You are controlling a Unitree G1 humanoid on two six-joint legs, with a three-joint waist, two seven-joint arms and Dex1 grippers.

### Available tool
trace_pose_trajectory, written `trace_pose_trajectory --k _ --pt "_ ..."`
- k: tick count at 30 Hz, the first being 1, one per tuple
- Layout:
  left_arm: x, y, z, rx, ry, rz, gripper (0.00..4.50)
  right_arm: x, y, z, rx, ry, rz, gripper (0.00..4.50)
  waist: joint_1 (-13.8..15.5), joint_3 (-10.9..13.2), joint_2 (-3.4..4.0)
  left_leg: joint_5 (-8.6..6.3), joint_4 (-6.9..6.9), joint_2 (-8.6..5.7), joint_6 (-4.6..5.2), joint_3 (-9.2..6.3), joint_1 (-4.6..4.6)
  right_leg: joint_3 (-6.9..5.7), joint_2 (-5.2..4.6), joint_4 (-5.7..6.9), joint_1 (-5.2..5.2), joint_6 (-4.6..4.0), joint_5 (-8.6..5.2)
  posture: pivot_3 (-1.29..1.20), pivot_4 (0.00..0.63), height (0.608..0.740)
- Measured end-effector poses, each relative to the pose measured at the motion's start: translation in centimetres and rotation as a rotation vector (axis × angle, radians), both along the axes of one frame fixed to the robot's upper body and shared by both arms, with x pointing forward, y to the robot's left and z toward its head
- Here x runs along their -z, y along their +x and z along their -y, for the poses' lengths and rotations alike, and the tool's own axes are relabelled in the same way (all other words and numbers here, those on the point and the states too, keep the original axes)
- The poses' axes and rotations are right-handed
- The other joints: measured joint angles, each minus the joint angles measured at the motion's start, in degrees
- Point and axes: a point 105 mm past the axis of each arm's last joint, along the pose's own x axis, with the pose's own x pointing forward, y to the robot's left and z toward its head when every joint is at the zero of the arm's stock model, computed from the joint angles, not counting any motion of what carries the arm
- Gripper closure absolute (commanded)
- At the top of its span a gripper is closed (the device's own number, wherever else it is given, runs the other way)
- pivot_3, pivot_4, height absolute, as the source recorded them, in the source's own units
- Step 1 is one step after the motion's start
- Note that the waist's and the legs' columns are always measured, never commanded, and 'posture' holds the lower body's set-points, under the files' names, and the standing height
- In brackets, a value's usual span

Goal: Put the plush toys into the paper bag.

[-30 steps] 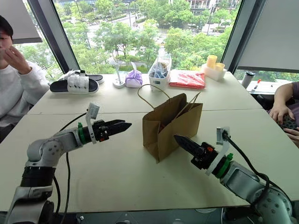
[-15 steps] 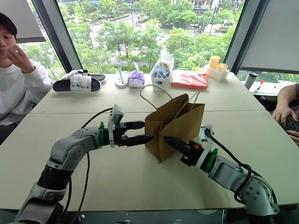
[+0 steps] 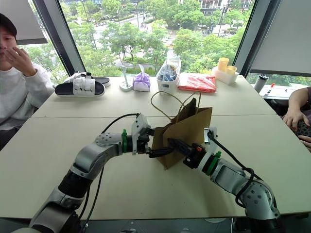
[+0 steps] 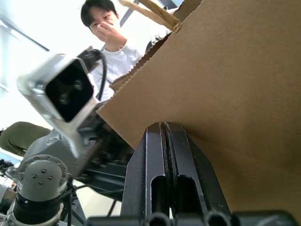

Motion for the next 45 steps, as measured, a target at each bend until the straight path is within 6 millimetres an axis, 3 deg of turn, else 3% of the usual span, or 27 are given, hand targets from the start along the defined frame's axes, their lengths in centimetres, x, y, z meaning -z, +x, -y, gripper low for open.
trace_pose_trajectory --k 2,6,11,12,20,26,28,30,35,38,45 --pt "0.2 0.4 0.2 -0.026 0.008 0.006 0.00 -0.1 -0.1 0.0 -0.005 0.006 0.000 4.46 0.0 0.0 0.00 0.00 0.00 0.00 0.00 0.00 0.00 -0.01 0.00 0.01 0.00 0.00 0.00 0.00 0.150 0.740" --pt "0.1 0.6 0.7 -0.041 0.009 0.032 1.66 -0.4 -0.3 0.0 -0.015 0.022 0.005 4.50 0.0 0.0 0.00 0.00 0.00 0.00 0.00 0.00 0.00 -0.01 0.00 0.01 0.00 0.00 0.00 0.00 0.150 0.740" --pt "0.1 0.6 0.8 -0.044 0.009 0.038 4.22 -0.7 -0.8 0.3 -0.019 0.041 0.006 4.50 0.0 0.0 0.00 0.00 0.00 0.00 0.00 0.00 0.00 -0.01 0.00 0.01 0.00 0.01 0.00 0.00 0.150 0.740" --pt "0.1 0.6 0.8 -0.043 0.009 0.038 4.41 -0.8 -1.0 0.4 -0.019 0.047 0.009 4.50 0.0 0.0 0.00 0.00 0.01 0.00 0.00 0.00 0.00 -0.01 0.00 0.01 0.01 0.01 0.00 0.00 0.150 0.740" --pt "-0.9 0.9 0.4 -0.048 -0.025 0.068 4.41 -1.6 -2.7 1.2 -0.065 0.091 0.027 4.50 0.0 0.0 -0.01 0.00 0.01 0.01 0.01 -0.01 0.00 -0.04 0.01 0.00 0.02 0.01 0.00 0.00 0.150 0.740" --pt "-5.9 1.9 -0.6 0.106 -0.135 0.199 4.41 -0.9 -3.4 1.9 -0.064 0.080 0.004 4.50 0.0 0.0 -0.02 0.00 0.03 0.00 0.01 0.01 0.01 -0.08 0.01 0.00 0.05 0.01 0.00 0.00 0.150 0.740" --pt "-6.5 2.6 -1.0 0.161 -0.112 0.228 4.41 -0.6 -3.5 2.0 -0.059 0.080 -0.004 4.50 0.0 0.0 -0.01 0.00 0.03 0.00 0.01 0.01 0.01 -0.09 0.02 0.00 0.05 0.01 0.00 0.00 0.150 0.740" --pt "-6.3 3.5 -1.7 0.184 -0.082 0.233 4.41 -0.3 -3.7 2.2 -0.051 0.078 -0.012 4.50 0.0 0.0 -0.01 -0.01 0.03 0.00 0.02 0.02 0.01 -0.09 0.02 0.00 0.06 0.01 0.00 0.00 0.150 0.740" --pt "-2.8 5.4 -3.4 0.211 -0.004 0.137 4.41 0.3 -3.9 2.5 -0.031 0.076 -0.031 4.50 0.0 0.0 -0.05 -0.03 0.03 -0.01 0.06 0.00 -0.03 -0.11 0.03 0.00 0.01 0.02 0.00 0.00 0.150 0.740" --pt "-1.9 6.1 -3.8 0.223 0.061 0.122 4.41 0.6 -4.0 2.6 -0.020 0.072 -0.038 4.50 0.0 0.1 -0.10 -0.03 0.06 -0.02 0.06 -0.01 -0.04 -0.13 0.02 0.00 0.03 0.04 0.00 0.00 0.150 0.740" --pt "-2.2 6.7 -4.4 0.254 0.143 0.156 1.26 0.5 -4.1 2.7 -0.006 0.066 -0.029 4.50 0.0 0.1 -0.11 -0.04 0.05 -0.01 0.07 -0.03 -0.03 -0.14 0.02 0.03 0.03 0.05 0.00 0.00 0.150 0.740"
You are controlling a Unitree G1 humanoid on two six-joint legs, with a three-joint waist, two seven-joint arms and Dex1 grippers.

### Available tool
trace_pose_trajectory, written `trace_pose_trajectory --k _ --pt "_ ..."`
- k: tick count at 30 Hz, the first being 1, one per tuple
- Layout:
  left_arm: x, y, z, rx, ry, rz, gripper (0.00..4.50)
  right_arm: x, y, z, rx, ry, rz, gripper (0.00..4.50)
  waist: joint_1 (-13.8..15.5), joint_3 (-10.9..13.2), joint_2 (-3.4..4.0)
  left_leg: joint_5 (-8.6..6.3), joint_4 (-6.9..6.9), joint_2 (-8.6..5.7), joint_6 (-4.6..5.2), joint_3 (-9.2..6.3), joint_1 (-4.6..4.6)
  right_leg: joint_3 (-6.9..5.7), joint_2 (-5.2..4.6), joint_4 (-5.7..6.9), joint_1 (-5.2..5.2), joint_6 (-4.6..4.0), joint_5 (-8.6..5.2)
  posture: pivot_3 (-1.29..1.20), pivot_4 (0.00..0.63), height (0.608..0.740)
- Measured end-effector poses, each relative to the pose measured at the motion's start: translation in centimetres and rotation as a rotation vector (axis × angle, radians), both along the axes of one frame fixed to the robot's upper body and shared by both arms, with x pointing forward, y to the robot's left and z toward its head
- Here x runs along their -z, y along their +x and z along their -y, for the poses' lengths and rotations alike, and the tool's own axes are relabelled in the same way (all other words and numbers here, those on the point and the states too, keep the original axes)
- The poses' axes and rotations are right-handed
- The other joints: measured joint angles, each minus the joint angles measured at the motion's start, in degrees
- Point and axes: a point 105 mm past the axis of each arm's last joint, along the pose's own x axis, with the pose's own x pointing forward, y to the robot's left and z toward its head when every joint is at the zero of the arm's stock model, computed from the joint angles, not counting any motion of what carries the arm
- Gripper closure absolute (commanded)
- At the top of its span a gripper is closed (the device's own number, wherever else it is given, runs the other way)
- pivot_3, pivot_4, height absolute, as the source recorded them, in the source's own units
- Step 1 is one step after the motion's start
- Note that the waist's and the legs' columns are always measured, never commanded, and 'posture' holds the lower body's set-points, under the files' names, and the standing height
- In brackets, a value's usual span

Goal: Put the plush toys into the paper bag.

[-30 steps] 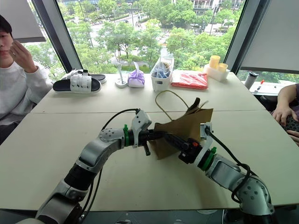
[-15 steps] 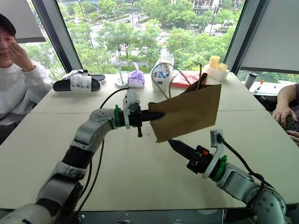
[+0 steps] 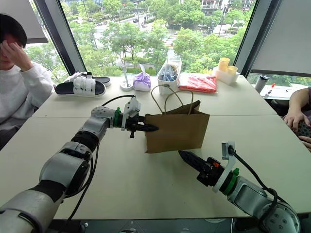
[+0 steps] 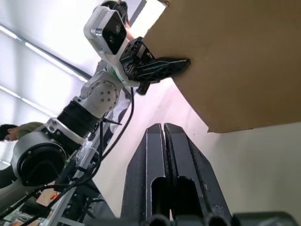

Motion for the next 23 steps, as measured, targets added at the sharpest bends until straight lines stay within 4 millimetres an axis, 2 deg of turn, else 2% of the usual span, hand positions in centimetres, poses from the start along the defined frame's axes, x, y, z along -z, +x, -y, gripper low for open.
trace_pose_trajectory --k 2,5,8,11,13,15,17,20,23 --pt "0.1 0.1 -0.1 -0.009 0.009 0.015 0.39 0.0 0.0 0.0 0.000 0.000 -0.001 4.50 -0.1 0.0 0.00 0.00 0.00 0.00 0.00 0.00 0.01 0.00 0.00 0.01 0.00 0.00 0.00 0.00 0.150 0.740" --pt "0.3 0.5 -0.6 -0.041 0.032 0.049 0.39 0.0 0.0 -0.1 -0.003 -0.002 0.001 4.50 -0.2 0.0 -0.01 0.00 0.00 0.00 0.00 -0.01 0.01 0.00 0.00 0.06 -0.03 0.00 0.00 0.00 0.150 0.740" --pt "-0.8 1.1 -2.0 -0.092 0.009 0.090 0.39 0.0 0.0 -0.2 -0.008 -0.004 0.002 4.50 -0.4 0.0 0.00 0.00 0.00 0.02 0.00 -0.02 0.01 0.00 0.01 0.09 -0.06 0.00 0.00 0.00 0.150 0.740" --pt "-2.5 1.0 -4.5 -0.132 -0.016 0.161 0.39 0.2 0.0 -0.3 -0.015 -0.014 -0.003 4.50 -1.0 0.0 0.03 0.00 -0.04 0.03 0.00 -0.04 0.03 0.01 0.01 0.11 -0.06 0.00 0.00 0.00 0.150 0.740" --pt "-2.7 0.6 -6.9 -0.189 -0.032 0.163 0.39 0.6 -0.2 -0.2 -0.014 -0.026 -0.020 4.50 -1.5 0.0 0.05 -0.01 -0.10 0.07 0.02 -0.18 0.08 0.04 0.01 0.12 -0.09 0.00 0.00 0.00 0.150 0.740" --pt "-2.3 -0.3 -8.7 -0.242 -0.068 0.121 0.39 0.8 -0.2 -0.2 -0.015 -0.032 -0.031 4.50 -1.7 0.0 0.08 -0.01 -0.13 0.11 0.02 -0.20 0.09 0.07 0.01 0.21 -0.14 0.00 0.00 0.00 0.150 0.740" --pt "-1.1 -2.4 -10.4 -0.307 -0.109 0.023 0.39 0.8 -0.2 -0.2 -0.028 -0.033 -0.031 4.50 -1.9 -0.1 0.11 -0.01 -0.15 0.14 0.01 -0.22 0.08 0.12 0.00 0.22 -0.19 -0.01 0.00 0.00 0.150 0.740" --pt "0.9 -5.7 -11.1 -0.396 -0.183 -0.157 0.39 1.0 -0.3 0.1 -0.043 -0.077 -0.036 4.50 -1.4 0.0 0.10 -0.02 -0.14 0.25 0.02 -0.25 0.03 0.17 -0.04 0.17 -0.17 -0.02 -0.01 0.00 0.150 0.740" --pt "1.2 -8.2 -11.5 -0.479 -0.231 -0.254 0.39 0.8 -0.3 0.3 -0.073 -0.130 -0.024 4.50 -0.7 0.0 0.08 -0.02 -0.09 0.20 0.01 -0.33 0.05 0.18 -0.04 0.05 0.00 -0.04 -0.01 0.00 0.150 0.740"
